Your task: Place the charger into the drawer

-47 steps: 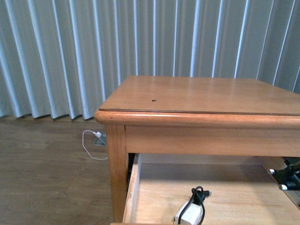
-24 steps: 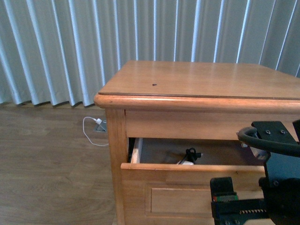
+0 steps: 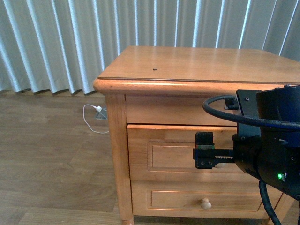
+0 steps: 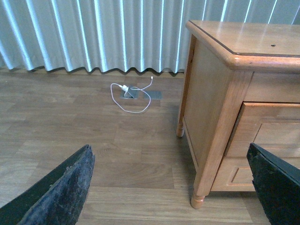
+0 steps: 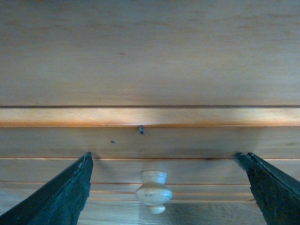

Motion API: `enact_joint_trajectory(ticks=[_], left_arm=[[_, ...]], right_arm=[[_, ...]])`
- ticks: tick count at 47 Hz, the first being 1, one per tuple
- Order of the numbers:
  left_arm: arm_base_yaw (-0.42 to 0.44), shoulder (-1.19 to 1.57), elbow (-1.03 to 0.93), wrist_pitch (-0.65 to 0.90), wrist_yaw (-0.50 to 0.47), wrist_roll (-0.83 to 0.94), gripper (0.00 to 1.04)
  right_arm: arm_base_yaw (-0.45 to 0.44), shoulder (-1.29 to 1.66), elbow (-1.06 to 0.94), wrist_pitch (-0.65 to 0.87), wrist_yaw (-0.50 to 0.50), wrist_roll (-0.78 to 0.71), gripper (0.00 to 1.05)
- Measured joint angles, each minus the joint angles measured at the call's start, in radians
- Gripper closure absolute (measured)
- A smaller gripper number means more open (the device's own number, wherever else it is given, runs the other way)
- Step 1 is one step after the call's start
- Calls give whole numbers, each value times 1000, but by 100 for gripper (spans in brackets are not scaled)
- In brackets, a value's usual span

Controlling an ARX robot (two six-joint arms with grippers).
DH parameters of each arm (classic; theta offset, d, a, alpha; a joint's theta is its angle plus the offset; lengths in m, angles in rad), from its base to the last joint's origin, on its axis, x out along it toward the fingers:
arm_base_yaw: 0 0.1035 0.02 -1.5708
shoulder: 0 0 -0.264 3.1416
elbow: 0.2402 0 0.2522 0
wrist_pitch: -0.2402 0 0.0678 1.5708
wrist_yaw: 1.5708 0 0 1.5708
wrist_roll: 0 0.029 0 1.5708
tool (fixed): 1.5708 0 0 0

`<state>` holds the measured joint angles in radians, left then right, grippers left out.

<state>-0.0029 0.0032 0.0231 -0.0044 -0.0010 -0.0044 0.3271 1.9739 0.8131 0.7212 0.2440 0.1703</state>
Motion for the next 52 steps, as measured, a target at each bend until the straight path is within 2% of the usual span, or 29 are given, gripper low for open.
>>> enact_joint_trajectory(ticks=[29, 43, 52], left_arm=[[0, 0, 0, 0, 0, 0, 6], [0, 0, 0, 0, 0, 0, 6], [0, 0, 0, 0, 0, 0, 6]], right_arm=[[-15, 82, 46, 47, 33, 34, 9], [-25, 66, 50, -1, 4, 40, 9], [-39, 6, 22, -62, -62, 16, 9]])
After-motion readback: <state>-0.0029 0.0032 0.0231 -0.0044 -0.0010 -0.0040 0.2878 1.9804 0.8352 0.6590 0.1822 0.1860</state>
